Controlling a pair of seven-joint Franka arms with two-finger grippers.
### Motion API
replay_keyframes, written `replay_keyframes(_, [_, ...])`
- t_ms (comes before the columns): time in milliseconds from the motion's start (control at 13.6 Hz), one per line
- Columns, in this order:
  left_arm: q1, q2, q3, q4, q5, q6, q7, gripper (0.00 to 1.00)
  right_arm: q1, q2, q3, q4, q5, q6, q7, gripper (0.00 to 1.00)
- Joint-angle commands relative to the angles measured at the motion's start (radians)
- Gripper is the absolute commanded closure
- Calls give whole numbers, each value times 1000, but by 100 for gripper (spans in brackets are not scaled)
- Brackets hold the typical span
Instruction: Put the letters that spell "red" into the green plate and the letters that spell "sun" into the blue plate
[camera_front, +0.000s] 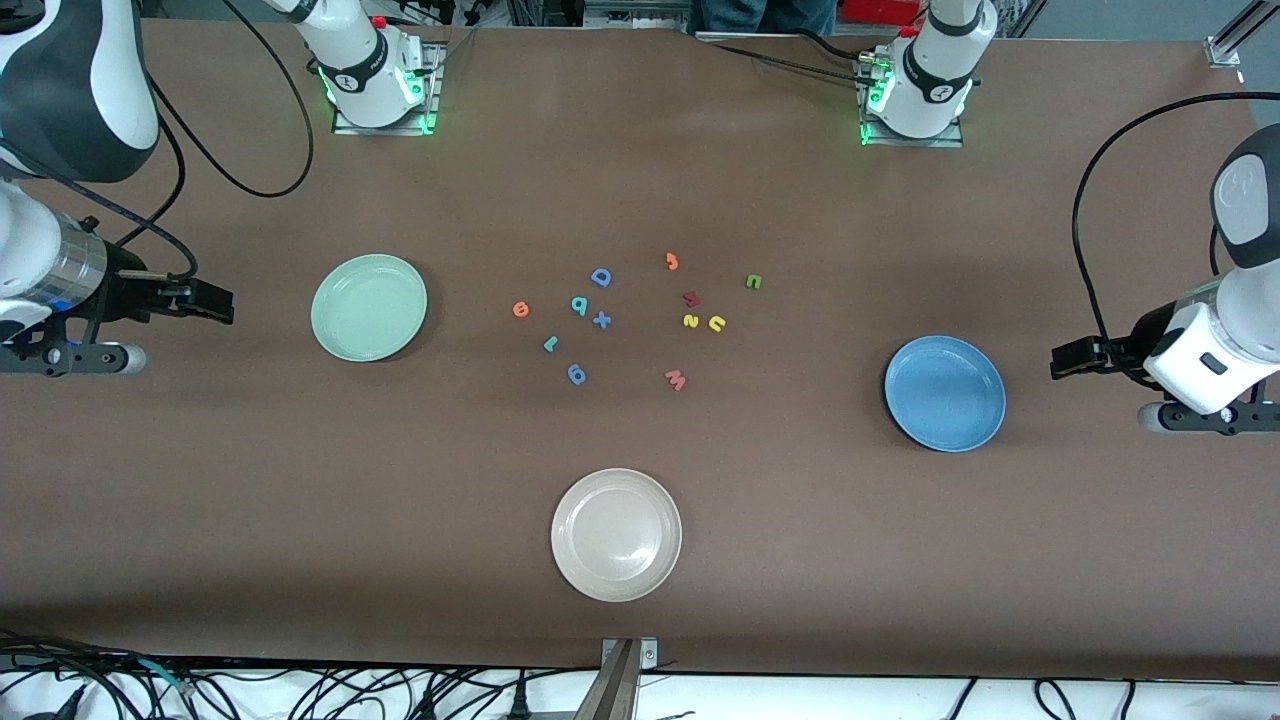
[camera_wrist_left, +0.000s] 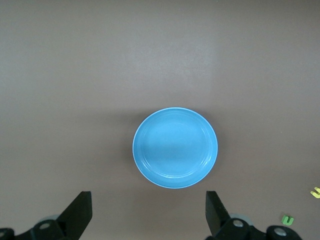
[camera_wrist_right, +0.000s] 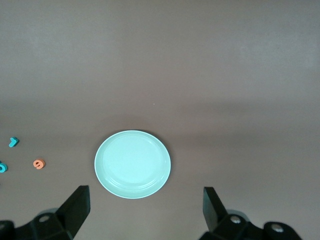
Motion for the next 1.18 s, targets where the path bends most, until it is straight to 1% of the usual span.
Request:
replay_keyframes(0, [-2, 13, 2, 31, -21, -11, -6, 0, -7, -18, 2, -17, 9, 7, -11, 0])
replay_keyframes(884, [-2, 13, 2, 31, -18, -11, -25, 0, 7, -10, 5, -17, 7, 4, 7, 0])
replay_keyframes(1032, [-2, 13, 0, 31, -18, -11, -25, 0, 14, -9, 11, -19, 9, 3, 82, 0])
replay_keyframes(1106, [-2, 13, 2, 31, -18, -11, -25, 0, 40, 1, 11, -19, 10, 0, 142, 0])
